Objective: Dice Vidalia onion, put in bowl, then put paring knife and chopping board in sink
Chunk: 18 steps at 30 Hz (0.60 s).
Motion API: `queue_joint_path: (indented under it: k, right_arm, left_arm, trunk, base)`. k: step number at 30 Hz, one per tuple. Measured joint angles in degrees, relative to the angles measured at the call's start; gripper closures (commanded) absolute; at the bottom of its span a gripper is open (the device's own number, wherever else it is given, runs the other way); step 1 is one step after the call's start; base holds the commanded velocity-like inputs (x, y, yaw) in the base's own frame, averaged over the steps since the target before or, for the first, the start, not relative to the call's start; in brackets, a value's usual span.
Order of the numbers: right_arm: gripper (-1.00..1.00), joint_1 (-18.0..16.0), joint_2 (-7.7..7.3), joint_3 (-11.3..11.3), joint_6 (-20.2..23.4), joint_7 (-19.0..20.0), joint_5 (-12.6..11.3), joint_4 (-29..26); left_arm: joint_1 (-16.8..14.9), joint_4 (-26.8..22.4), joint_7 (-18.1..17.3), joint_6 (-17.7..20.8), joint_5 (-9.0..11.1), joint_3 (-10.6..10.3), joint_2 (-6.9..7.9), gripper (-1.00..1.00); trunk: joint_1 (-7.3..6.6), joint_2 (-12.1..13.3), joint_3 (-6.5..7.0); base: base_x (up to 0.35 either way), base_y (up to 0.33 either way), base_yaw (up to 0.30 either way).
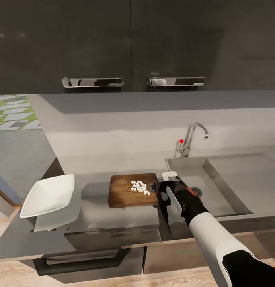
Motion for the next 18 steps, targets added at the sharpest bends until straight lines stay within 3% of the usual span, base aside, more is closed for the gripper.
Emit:
queue_joint_path:
  k: [18]
  right_arm:
    - [-1.00,0.0,0.00,0.0,0.0,0.0,0.0,0.0]
  left_arm:
    - [0.0,0.0,0.0,0.0,0.0,0.0,0.00,-1.00]
  trunk:
    - [0.00,0.0,-1.16]
  base:
    - [0.000,0.000,0.000]
